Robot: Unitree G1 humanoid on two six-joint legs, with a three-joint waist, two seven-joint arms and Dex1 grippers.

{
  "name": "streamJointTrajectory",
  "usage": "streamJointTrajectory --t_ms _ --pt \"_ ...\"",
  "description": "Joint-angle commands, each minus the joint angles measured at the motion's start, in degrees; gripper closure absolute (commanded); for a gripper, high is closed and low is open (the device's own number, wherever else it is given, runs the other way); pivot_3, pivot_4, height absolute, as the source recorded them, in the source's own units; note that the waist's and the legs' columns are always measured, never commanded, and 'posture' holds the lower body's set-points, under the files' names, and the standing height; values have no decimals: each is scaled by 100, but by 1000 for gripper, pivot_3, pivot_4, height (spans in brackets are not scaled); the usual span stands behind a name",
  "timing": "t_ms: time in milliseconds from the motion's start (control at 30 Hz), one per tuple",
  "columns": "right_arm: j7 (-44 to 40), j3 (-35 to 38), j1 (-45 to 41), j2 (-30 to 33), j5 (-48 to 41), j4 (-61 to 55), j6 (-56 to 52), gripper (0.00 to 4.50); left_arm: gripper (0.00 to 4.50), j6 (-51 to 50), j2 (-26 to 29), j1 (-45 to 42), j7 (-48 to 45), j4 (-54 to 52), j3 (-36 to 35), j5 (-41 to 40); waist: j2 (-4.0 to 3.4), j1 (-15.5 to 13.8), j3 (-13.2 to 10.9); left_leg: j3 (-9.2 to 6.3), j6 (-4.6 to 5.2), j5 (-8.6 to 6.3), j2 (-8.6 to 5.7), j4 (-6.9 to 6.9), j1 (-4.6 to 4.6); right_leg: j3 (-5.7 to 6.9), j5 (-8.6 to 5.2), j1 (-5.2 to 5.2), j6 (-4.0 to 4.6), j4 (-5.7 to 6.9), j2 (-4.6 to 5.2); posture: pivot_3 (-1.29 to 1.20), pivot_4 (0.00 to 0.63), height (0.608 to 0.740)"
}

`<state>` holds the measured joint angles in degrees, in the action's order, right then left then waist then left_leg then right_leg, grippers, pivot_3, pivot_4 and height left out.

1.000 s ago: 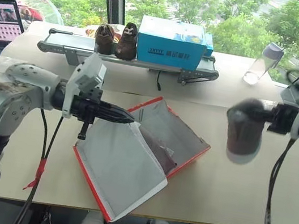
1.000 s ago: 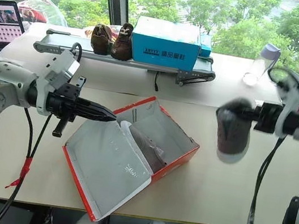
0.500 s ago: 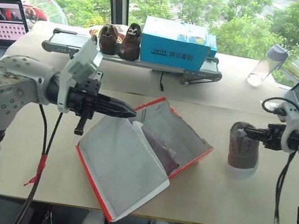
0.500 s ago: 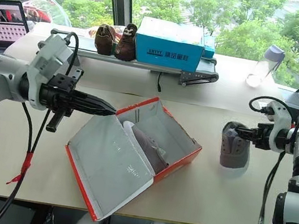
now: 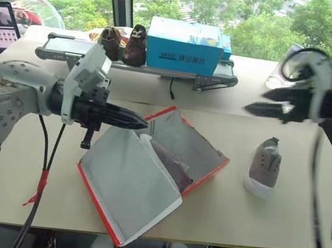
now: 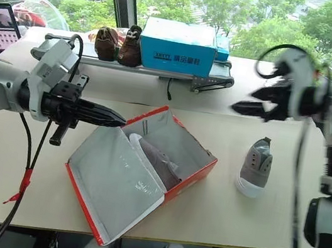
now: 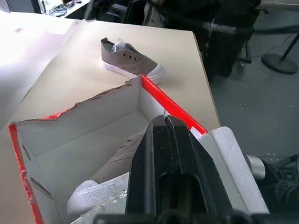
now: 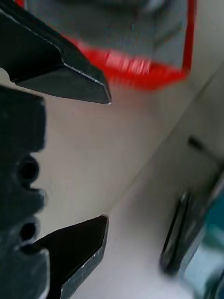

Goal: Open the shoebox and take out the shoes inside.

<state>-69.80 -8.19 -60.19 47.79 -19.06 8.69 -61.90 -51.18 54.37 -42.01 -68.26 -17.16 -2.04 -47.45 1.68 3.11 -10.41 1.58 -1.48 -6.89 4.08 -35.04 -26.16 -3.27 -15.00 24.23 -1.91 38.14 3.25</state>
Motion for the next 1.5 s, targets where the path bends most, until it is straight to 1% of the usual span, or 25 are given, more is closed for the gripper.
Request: streamJointTrajectory --t_ms 33,100,167,267,333,467,567,700,800,933,1200,1333,1400,1467,1500 --pt "86 319 486 -287 -1177 -1569 -1624 14 4500 92 70 15 1 -104 -131 32 0 -109 -1 0 0 0 -7 -5 -12 0 -1 2 -2 -3 6 0 150 740" --pt "73 301 810 -296 -1592 -2102 -2042 14 4500 89 92 95 12 -141 -161 44 0 -219 -1 1 0 0 -12 -16 -25 -2 -3 5 -7 -6 9 0 150 740" --pt "113 300 988 -271 -1912 -2405 -2357 14 4500 87 100 141 25 -170 -183 36 2 -269 -2 1 -1 -1 -15 -22 -27 -2 -5 -1 -10 -12 14 0 150 740" --pt "213 204 1060 -187 -2161 -2579 -2556 14 4500 119 93 203 42 -196 -185 54 7 -283 -1 1 -1 0 -17 -31 -29 -3 -3 -4 -12 -11 14 0 150 740" --pt "192 23 1094 -18 -2290 -2768 -2577 14 4500 187 89 284 64 -224 -166 126 7 -269 -1 1 -1 0 -15 -32 -26 -5 -3 -5 -11 -10 12 0 150 740" --pt "384 -13 996 -112 -2524 -2714 -2827 14 4500 202 -26 443 258 -354 -210 110 9 -225 0 1 0 -1 -14 -32 -25 -8 -3 -4 -11 -8 9 0 150 740" --pt "550 -185 907 -141 -2433 -2406 -2689 14 4500 139 -67 597 409 -524 -290 30 9 -201 0 1 1 -1 -14 -32 -25 -14 -3 -2 -11 -8 8 0 150 740" --pt "639 -619 842 -57 -2100 -1798 -2192 14 4500 106 22 703 487 -602 -407 -15 11 -209 1 1 1 -1 -14 -32 -24 -15 -3 -2 -12 -7 7 0 150 740" --pt "511 -1085 934 62 -1673 -1270 -1538 14 4500 73 52 745 579 -678 -443 -53 12 -224 1 1 1 -1 -15 -32 -24 -15 -3 -4 -13 -9 7 0 150 740" --pt "285 -1464 1032 140 -1437 -976 -1147 14 4500 95 126 894 648 -770 -472 -11 12 -225 1 1 2 -2 -16 -32 -25 -15 -4 -2 -13 -11 8 0 150 740" --pt "-1 -1593 953 -231 -1817 -1309 -1446 14 4500 88 131 857 754 -794 -493 -48 30 -205 12 1 3 -2 -14 -33 -21 -15 -3 -5 -13 -9 6 0 150 740" --pt "24 -1683 994 -464 -1842 -1361 -1520 14 4500 114 125 828 758 -763 -461 -19 32 -184 13 1 4 -3 -12 -32 -21 -15 -3 -4 -13 -9 4 0 150 740" --pt "61 -1728 993 -604 -1827 -1315 -1522 519 4500 129 119 818 756 -749 -444 -3 40 -178 18 1 4 -3 -11 -32 -20 -15 -3 -4 -13 -8 3 0 150 740" --pt "98 -1729 966 -759 -1820 -1229 -1552 924 4500 139 114 819 758 -751 -437 6 50 -170 24 1 4 -3 -11 -32 -16 -15 -3 -7 -13 -8 3 0 150 740" --pt "138 -1701 930 -872 -1812 -1138 -1569 1307 4500 137 114 827 763 -761 -442 2 55 -160 27 1 4 -3 -10 -32 -15 -15 -3 -7 -13 -7 2 0 150 740"
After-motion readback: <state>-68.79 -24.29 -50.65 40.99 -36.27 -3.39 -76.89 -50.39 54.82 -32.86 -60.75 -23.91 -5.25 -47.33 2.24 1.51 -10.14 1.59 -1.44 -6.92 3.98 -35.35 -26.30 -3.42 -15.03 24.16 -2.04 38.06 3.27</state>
